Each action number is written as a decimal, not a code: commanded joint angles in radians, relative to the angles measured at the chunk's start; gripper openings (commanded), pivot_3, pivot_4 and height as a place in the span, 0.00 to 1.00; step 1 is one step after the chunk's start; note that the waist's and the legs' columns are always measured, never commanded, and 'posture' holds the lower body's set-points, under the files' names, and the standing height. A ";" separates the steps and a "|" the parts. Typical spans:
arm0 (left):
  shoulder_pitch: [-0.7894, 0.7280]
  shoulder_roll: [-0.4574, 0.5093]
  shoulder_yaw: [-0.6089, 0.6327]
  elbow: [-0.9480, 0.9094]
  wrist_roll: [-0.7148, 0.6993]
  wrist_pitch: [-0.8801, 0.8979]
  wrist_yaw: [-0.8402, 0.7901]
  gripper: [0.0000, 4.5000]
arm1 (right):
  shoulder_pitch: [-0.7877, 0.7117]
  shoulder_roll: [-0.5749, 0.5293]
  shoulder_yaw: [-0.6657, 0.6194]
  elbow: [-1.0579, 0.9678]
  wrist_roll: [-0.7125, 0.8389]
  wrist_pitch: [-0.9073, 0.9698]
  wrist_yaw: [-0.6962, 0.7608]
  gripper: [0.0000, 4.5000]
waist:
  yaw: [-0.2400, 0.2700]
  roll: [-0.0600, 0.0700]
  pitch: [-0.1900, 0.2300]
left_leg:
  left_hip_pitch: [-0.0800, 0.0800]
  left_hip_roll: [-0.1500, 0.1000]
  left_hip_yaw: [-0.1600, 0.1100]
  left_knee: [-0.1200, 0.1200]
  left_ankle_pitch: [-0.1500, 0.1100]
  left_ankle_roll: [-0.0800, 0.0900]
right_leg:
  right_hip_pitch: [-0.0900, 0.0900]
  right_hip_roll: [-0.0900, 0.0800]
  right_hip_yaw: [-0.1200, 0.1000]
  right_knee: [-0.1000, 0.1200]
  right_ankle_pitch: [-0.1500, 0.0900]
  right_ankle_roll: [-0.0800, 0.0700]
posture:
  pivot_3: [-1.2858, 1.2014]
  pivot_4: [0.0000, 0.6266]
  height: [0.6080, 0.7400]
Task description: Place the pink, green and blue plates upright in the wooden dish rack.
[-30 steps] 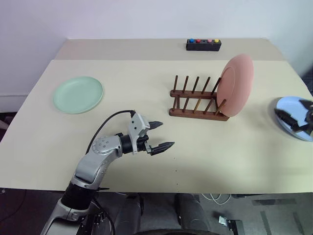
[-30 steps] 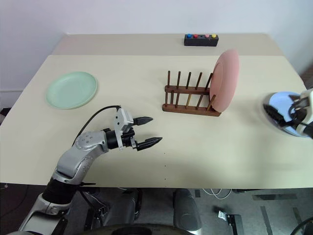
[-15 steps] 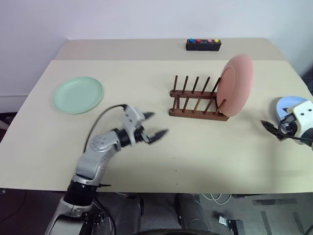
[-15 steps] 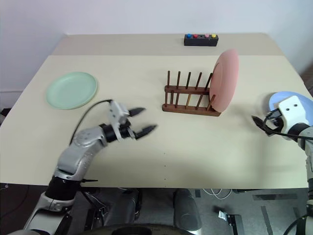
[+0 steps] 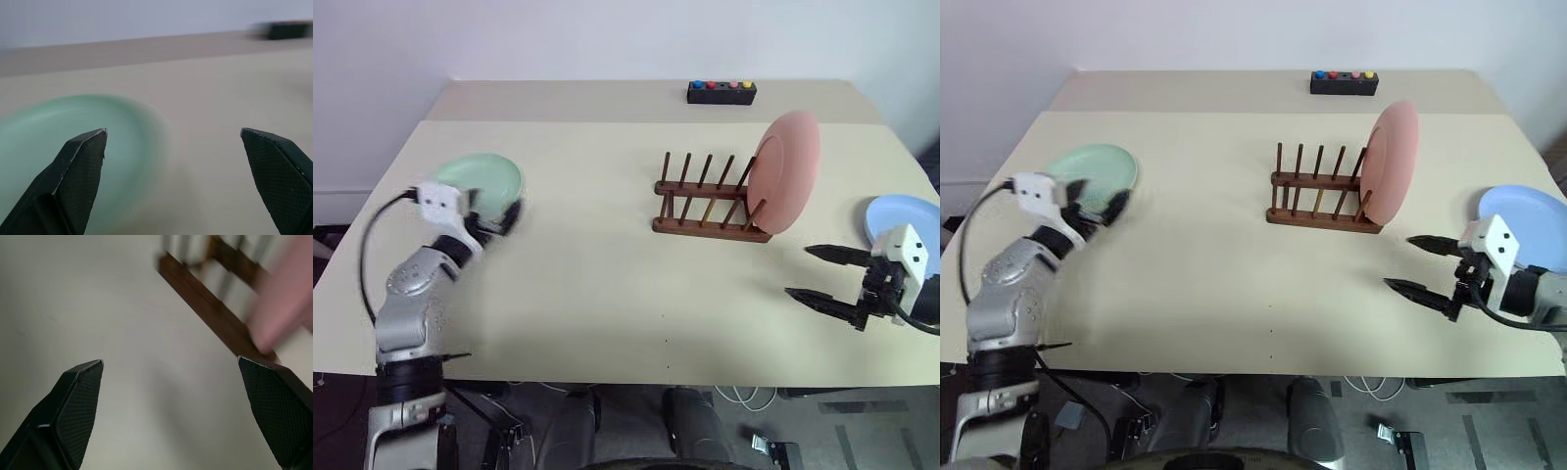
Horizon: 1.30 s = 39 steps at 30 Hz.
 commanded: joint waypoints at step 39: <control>-0.301 -0.136 0.096 0.237 -0.157 -0.053 0.221 0.01 | -0.345 0.273 0.313 -0.100 -0.141 -0.064 -0.233 1.00 | 0.004 -0.009 0.000 | -0.002 -0.001 -0.002 -0.001 0.000 -0.001 | -0.002 -0.001 -0.002 0.001 0.000 0.000 | 0.52 0.24 0.96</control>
